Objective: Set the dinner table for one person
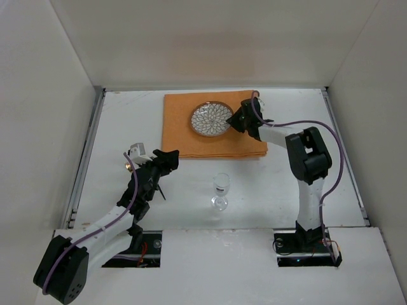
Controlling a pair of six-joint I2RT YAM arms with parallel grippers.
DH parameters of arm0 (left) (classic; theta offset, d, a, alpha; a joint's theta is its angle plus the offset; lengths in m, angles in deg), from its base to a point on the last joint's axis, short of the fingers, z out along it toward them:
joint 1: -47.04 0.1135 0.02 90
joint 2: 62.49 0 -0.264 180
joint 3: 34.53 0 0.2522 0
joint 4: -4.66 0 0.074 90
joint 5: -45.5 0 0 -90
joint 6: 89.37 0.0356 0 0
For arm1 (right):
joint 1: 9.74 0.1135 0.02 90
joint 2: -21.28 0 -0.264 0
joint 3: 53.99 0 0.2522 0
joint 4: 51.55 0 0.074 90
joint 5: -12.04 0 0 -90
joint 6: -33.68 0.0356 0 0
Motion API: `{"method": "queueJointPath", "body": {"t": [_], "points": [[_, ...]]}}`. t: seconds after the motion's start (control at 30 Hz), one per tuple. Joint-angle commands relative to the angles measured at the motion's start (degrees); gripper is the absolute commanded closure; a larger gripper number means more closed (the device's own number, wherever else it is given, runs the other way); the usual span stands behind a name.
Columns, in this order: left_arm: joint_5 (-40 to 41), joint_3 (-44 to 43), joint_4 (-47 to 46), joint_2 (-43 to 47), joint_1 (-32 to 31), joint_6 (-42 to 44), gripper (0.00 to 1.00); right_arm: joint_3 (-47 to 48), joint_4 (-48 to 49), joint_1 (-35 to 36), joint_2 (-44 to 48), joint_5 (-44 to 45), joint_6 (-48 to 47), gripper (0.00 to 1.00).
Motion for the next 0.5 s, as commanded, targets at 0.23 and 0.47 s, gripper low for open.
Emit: {"method": "queueJointPath", "body": {"t": [0.23,0.47], "points": [[-0.3,0.4,-2.9,-0.3,0.1,-0.4,0.32,-4.5,6.1,1.1,11.6,4.9,-3.6,0.27],[-1.6,0.3,-2.8,0.2,0.1,-0.8,0.33,-15.1,-1.5,1.2,28.6,12.2,-15.5,0.21]]}}
